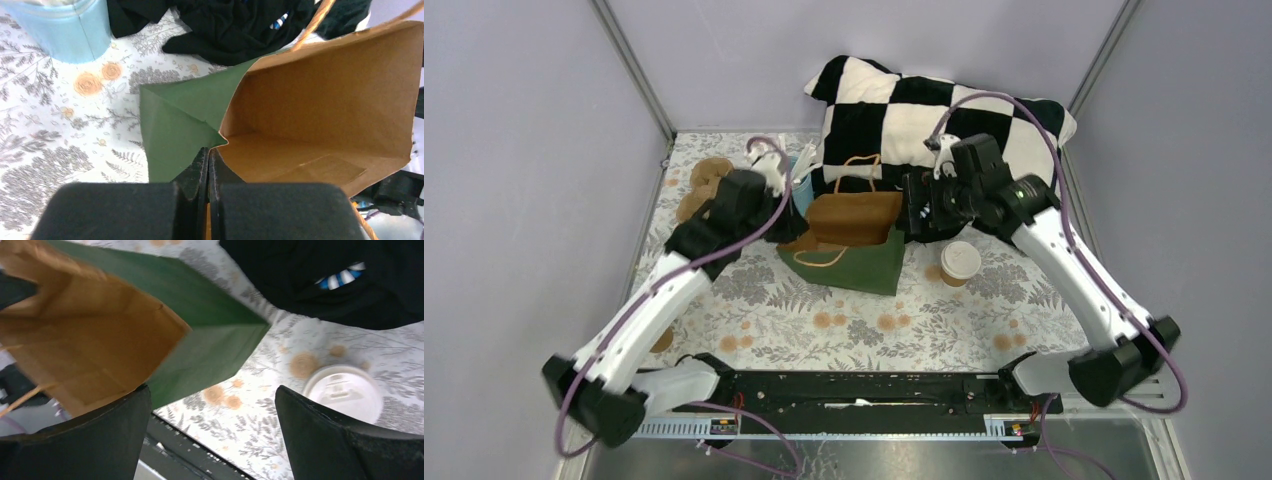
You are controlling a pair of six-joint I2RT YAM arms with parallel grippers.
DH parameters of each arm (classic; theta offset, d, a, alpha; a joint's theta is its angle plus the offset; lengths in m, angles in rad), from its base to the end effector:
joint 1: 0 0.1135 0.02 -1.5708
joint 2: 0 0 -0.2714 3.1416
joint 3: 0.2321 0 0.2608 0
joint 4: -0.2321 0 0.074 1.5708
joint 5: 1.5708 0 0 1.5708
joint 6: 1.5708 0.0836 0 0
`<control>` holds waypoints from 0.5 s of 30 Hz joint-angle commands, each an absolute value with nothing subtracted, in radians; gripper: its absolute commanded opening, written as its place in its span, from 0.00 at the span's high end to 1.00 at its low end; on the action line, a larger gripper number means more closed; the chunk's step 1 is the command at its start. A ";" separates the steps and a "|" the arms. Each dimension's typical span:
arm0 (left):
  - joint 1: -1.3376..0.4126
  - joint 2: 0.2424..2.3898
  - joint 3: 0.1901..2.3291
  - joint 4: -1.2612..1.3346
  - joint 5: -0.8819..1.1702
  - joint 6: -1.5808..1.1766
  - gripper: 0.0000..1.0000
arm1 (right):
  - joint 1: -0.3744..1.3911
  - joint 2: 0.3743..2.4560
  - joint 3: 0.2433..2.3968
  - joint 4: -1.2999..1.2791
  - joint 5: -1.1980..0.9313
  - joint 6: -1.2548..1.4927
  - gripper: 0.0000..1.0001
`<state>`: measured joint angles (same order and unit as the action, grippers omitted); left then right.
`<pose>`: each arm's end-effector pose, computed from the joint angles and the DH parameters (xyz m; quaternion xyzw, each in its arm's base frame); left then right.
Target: Pack the takeout coffee
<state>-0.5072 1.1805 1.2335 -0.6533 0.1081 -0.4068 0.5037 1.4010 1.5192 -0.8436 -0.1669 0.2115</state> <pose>0.2549 -0.1520 0.3491 0.0695 0.8809 -0.2484 0.3969 0.2877 0.1744 0.3667 -0.1661 0.8942 0.2143 0.3563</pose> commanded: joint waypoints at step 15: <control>-1.168 0.738 0.792 -0.619 -0.481 -0.883 1.00 | 0.544 0.858 1.024 -0.730 -0.355 0.380 0.00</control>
